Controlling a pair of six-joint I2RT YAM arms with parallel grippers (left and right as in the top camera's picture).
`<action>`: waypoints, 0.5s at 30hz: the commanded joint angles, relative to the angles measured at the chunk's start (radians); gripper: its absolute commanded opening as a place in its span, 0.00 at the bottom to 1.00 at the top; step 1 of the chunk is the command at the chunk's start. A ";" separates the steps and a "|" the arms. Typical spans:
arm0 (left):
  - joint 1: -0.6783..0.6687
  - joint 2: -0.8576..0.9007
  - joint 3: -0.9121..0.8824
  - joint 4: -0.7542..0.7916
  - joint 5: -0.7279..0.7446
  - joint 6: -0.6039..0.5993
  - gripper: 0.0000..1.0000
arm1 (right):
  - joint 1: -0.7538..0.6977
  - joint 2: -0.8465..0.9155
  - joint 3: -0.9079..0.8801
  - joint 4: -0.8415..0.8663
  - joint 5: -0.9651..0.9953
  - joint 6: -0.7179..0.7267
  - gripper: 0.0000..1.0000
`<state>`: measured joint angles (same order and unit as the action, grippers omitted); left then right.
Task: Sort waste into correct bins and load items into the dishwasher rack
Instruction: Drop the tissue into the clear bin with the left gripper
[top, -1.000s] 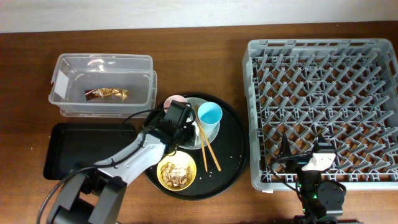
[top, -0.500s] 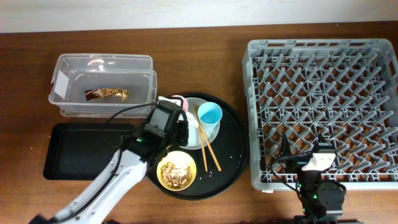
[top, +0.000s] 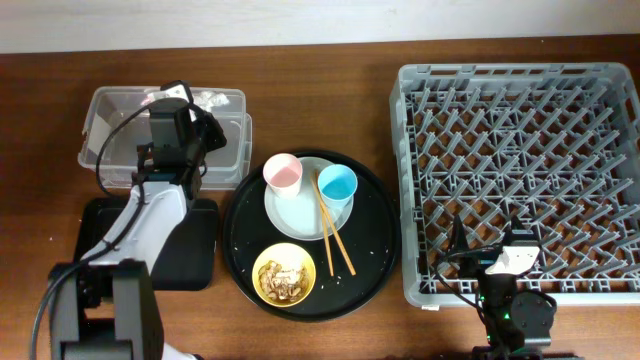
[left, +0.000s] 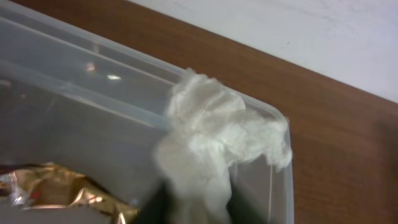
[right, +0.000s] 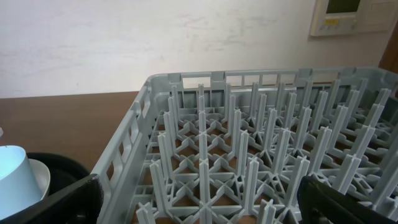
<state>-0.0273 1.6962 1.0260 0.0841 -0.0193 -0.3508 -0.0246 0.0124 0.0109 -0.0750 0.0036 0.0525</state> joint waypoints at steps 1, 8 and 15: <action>0.004 0.013 0.009 0.040 -0.003 0.011 0.58 | 0.005 -0.006 -0.005 -0.005 0.011 0.008 0.98; 0.003 -0.072 0.009 0.031 0.157 0.053 0.82 | 0.005 -0.006 -0.005 -0.005 0.011 0.008 0.98; -0.231 -0.602 0.009 -0.661 0.245 0.049 0.99 | 0.005 -0.006 -0.005 -0.005 0.011 0.008 0.98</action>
<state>-0.2115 1.1446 1.0443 -0.4911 0.2146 -0.3065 -0.0246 0.0116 0.0109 -0.0750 0.0036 0.0528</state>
